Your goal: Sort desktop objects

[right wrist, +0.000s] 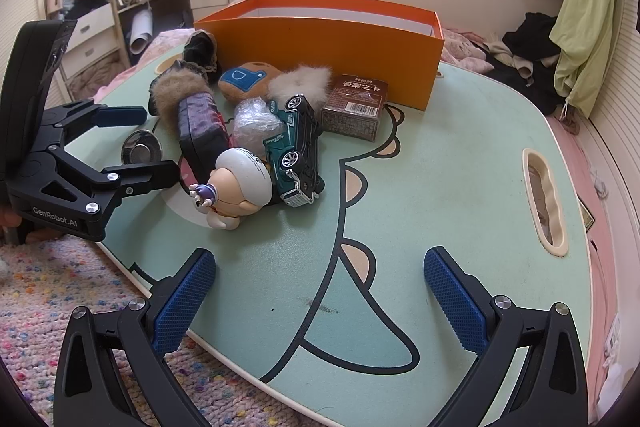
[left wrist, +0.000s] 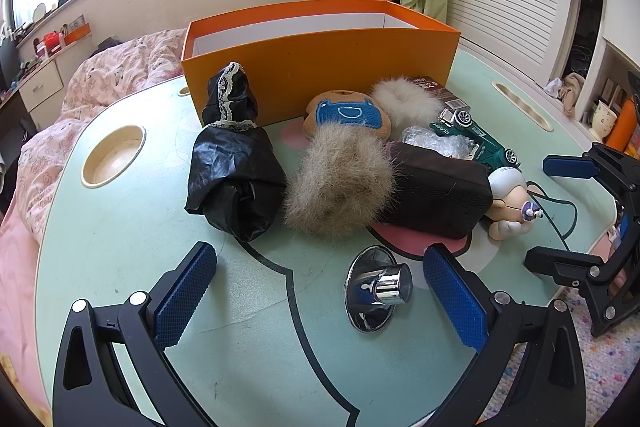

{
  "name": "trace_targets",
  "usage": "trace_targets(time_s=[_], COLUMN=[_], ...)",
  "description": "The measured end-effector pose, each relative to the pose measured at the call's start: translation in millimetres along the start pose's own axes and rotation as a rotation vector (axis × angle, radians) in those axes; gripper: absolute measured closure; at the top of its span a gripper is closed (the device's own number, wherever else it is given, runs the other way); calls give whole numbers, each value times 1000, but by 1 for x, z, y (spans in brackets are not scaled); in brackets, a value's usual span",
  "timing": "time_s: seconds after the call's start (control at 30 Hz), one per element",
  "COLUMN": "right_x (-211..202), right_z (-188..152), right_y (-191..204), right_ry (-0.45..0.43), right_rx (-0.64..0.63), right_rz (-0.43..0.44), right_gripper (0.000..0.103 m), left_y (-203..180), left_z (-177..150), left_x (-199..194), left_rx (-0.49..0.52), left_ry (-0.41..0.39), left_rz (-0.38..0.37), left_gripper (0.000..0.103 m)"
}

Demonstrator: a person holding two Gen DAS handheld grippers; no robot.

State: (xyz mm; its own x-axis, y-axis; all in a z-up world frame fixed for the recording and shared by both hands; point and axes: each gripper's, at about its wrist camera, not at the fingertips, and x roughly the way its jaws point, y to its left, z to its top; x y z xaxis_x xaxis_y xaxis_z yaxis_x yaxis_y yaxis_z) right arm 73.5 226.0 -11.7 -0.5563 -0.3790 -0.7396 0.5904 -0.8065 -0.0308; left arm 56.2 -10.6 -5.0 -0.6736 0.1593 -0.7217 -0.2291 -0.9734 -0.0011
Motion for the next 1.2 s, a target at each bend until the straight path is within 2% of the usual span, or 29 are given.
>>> trace_targets(time_s=[0.97,1.0,1.07,1.1,1.17,1.2], right_x=[1,1,1,1,1,1], right_z=[0,0,0,0,0,0], right_y=[0,0,0,0,0,0], right_ry=[0,0,0,0,-1,-1], right_rx=[0,0,0,0,0,1], right_rz=[0,0,1,1,-1,-1], right_gripper=[0,0,0,0,0,0], left_y=[-1,-2,-6,-8,-9,-9], left_z=[1,1,0,-1,-1,0], left_x=[0,-1,-6,-8,-11,-12], left_rx=[3,10,35,47,60,63], left_ry=[-4,-10,-37,-49,-65,-68], left_rz=[0,-4,-22,-32,-45,-48], left_gripper=[1,3,27,35,72,72])
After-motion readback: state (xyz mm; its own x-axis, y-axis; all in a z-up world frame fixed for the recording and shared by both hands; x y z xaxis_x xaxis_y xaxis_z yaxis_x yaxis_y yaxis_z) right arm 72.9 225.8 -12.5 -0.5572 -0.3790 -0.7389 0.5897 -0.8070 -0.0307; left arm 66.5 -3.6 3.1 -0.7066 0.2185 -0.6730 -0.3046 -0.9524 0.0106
